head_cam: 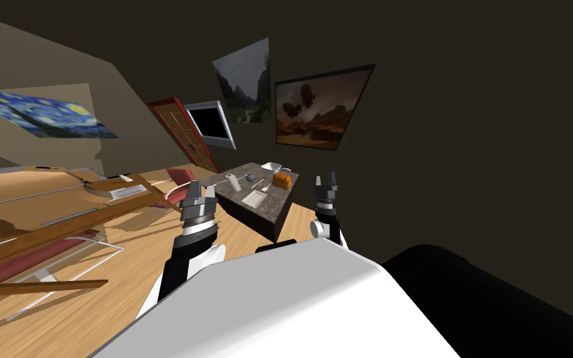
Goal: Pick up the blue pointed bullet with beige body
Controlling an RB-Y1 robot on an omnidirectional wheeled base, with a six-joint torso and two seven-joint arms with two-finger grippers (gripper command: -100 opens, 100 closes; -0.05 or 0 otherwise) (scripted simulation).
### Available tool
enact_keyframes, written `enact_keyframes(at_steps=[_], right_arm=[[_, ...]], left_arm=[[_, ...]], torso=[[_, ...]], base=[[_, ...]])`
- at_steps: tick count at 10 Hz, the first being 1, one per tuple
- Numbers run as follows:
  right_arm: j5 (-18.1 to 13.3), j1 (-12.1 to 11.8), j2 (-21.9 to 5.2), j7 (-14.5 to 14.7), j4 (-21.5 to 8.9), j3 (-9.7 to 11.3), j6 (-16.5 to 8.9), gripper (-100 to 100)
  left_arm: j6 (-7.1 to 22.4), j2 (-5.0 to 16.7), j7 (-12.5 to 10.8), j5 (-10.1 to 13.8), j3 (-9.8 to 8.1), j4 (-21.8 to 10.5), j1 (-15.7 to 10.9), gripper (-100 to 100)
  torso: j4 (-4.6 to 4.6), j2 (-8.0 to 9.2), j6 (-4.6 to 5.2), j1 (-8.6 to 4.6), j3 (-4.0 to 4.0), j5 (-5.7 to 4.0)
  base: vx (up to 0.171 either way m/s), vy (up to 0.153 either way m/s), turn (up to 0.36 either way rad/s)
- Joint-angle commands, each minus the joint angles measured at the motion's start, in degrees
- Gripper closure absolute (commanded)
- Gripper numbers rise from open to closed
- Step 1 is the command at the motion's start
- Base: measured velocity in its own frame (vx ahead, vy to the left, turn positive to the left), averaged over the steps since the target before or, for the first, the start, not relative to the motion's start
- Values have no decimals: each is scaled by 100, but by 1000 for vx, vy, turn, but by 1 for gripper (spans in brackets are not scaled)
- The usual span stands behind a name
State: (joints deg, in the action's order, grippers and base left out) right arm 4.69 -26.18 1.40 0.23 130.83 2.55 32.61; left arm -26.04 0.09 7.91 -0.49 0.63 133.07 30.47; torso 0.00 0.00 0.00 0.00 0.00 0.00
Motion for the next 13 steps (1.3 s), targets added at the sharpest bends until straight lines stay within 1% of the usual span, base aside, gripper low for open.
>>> enact_keyframes(at_steps=[1,3,5,9,10,11,13], right_arm=[[-36,60,-187,59,-45,-76,-103,-100],[-90,145,-398,147,-116,-187,-255,-100],[-167,259,-632,267,-220,-339,-465,-100],[-380,547,-1126,586,-539,-736,-1009,-100],[-444,626,-1252,678,-643,-851,-1163,-100],[-444,626,-1252,678,-643,-851,-1192,-100],[-585,787,-1504,874,-880,-1090,-1525,-100]], left_arm=[[0,0,0,0,0,0,0,0],[0,-1,0,0,1,0,-1,0],[0,-1,0,0,1,0,-1,0],[0,-1,0,0,2,0,-1,0],[0,-2,0,0,2,0,-1,0],[0,-2,0,0,2,0,-1,0],[0,-1,0,0,1,0,0,0]], torso=[[0,0,0,0,0,0],[3,14,0,25,8,5],[3,15,-1,47,9,10],[4,14,-1,60,9,14],[4,20,-1,62,11,14],[4,16,-1,82,10,18],[1,0,-1,47,1,12]], base=[[-28,44,19],[-43,86,15],[-50,131,24],[-51,161,37],[-45,227,44],[-7,166,0],[-2,130,53]])
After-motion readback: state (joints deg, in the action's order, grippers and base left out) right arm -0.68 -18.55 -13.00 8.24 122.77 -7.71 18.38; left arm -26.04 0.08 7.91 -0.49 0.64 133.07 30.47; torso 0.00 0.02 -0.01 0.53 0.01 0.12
